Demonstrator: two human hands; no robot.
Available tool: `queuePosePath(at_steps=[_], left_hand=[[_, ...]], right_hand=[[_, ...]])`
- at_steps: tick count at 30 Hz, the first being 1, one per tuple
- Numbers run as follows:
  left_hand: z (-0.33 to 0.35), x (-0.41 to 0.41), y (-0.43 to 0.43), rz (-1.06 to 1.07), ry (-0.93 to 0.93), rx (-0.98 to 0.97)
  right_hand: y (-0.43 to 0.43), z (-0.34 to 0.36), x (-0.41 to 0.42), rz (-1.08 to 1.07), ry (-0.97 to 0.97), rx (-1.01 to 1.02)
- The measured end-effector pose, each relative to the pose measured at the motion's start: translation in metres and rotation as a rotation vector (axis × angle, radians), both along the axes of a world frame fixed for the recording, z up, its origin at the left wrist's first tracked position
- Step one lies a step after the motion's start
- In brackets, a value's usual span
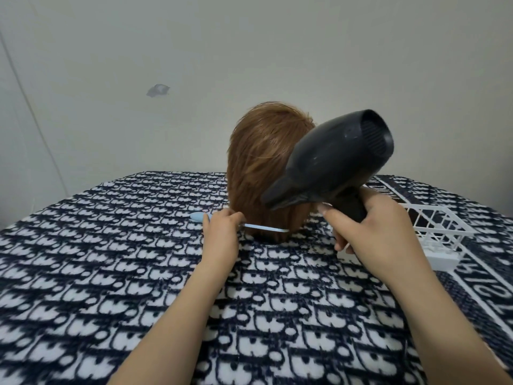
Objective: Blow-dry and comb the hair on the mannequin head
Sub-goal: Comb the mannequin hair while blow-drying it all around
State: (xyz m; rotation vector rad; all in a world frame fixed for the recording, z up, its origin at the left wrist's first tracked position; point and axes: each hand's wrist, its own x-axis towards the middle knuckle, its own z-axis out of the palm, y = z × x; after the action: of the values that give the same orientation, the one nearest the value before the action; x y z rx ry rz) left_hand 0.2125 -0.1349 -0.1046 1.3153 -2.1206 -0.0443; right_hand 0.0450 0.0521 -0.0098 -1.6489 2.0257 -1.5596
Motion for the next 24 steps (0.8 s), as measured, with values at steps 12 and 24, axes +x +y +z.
queuePosePath(at_steps=[12,24], left_hand=[[0.0036,0.004,-0.0027,-0.021,-0.063,0.061],[0.0084,0.0044,0.0029,0.012,-0.227,0.122]], right_hand=[[-0.0016,-0.0015,0.0046,-0.026,0.09,0.066],[0.0022,0.001,0.0029,-0.048,0.103,0.027]])
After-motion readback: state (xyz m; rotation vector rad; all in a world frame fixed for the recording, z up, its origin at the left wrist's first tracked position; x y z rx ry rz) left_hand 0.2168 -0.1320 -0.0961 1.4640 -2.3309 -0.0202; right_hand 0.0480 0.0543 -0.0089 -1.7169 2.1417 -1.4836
